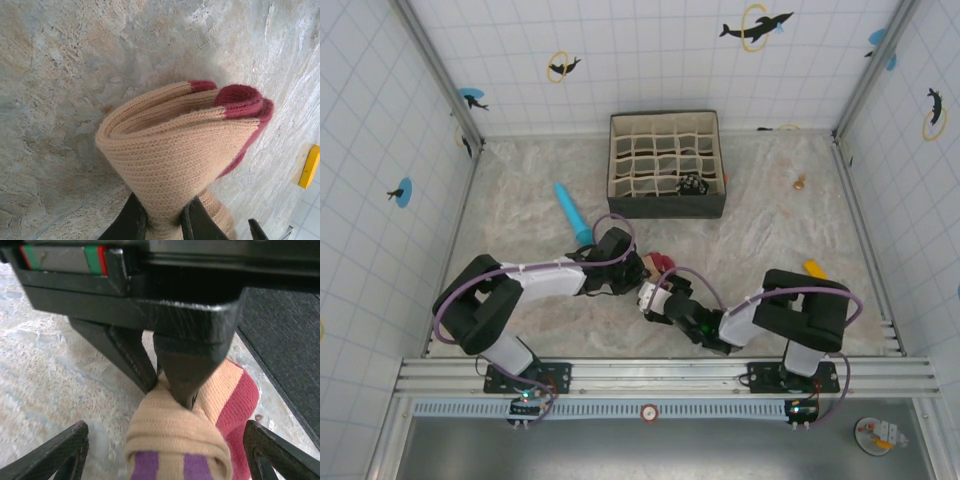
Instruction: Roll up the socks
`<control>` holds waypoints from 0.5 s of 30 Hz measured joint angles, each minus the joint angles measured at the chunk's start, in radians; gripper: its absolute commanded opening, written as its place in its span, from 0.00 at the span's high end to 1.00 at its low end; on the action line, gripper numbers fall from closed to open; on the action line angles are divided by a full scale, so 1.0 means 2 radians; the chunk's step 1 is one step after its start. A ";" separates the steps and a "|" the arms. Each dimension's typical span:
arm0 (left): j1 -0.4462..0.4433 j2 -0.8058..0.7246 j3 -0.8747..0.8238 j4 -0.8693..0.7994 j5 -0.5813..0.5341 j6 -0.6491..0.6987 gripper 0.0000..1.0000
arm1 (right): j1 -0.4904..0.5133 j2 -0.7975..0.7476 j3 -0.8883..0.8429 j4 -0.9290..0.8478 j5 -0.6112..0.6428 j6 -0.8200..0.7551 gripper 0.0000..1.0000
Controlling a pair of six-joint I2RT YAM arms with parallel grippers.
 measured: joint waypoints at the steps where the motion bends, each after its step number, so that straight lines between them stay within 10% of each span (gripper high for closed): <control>1: 0.000 -0.001 -0.001 0.000 0.001 0.000 1.00 | 0.000 0.008 0.004 0.004 0.004 -0.001 0.22; 10: 0.000 -0.009 -0.010 0.002 0.000 -0.002 0.97 | -0.012 0.032 0.008 0.006 0.005 0.035 0.76; 15: 0.002 -0.016 -0.015 0.002 -0.002 -0.014 0.52 | -0.030 0.019 -0.005 0.011 -0.033 0.076 0.95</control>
